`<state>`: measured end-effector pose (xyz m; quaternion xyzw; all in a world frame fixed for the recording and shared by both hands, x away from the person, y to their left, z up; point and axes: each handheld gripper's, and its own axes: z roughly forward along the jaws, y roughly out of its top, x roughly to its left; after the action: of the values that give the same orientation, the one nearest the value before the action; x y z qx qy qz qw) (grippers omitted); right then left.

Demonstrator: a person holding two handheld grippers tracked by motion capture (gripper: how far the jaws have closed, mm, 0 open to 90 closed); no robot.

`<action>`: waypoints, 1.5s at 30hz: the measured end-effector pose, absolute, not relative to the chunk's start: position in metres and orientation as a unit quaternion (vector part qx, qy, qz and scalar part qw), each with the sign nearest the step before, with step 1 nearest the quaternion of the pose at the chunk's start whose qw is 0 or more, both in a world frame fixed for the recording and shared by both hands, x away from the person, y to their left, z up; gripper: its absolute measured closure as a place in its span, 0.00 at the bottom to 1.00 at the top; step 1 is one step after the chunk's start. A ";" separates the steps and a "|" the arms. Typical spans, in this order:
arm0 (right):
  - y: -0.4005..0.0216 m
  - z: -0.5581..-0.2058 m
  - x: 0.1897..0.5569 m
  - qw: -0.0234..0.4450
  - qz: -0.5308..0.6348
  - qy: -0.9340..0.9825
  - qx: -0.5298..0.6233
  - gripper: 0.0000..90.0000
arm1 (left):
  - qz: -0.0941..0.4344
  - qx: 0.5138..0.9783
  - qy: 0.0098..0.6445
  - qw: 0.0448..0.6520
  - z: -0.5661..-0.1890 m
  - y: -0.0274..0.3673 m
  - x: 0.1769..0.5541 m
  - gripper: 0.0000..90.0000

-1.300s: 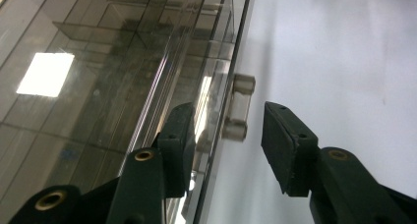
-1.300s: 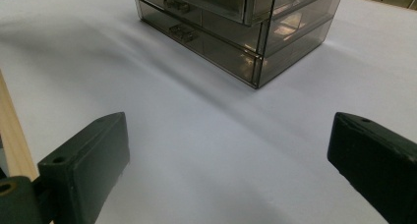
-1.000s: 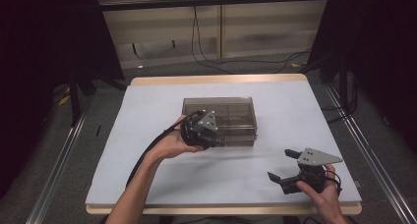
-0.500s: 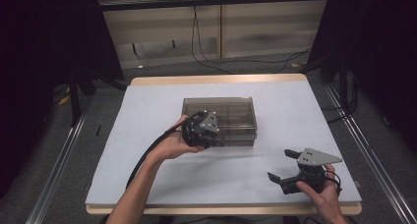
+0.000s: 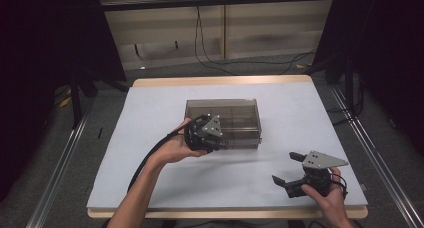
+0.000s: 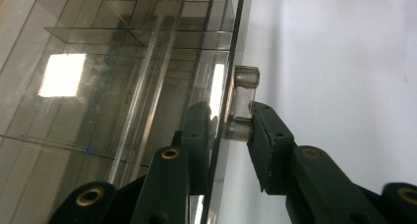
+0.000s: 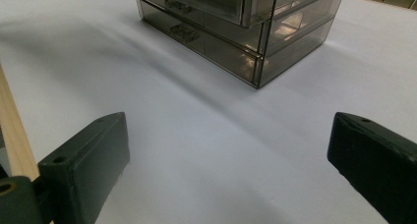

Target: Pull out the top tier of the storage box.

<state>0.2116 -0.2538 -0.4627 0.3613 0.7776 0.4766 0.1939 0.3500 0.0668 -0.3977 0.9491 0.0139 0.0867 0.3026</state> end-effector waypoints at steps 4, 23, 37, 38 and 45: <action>-0.254 -0.463 0.212 0.195 0.476 0.777 0.362 0.03 | 0.083 0.950 0.011 0.301 -0.397 0.066 0.348 0.79; -0.254 -0.463 0.211 0.193 0.477 0.777 0.363 0.03 | 0.062 0.952 -0.003 0.299 -0.394 0.067 0.335 0.81; -0.254 -0.462 0.211 0.194 0.476 0.777 0.363 0.03 | 0.055 0.955 -0.014 0.292 -0.393 0.069 0.329 0.82; -0.254 -0.462 0.211 0.194 0.476 0.777 0.363 0.03 | 0.056 0.954 -0.013 0.293 -0.393 0.069 0.329 0.82; -0.254 -0.462 0.211 0.195 0.477 0.777 0.361 0.03 | 0.053 0.955 -0.012 0.292 -0.393 0.069 0.329 0.82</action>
<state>0.2109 -0.2541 -0.4625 0.3615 0.7769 0.4771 0.1952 0.3289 0.0687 -0.3926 0.9549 -0.0118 0.0534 0.2920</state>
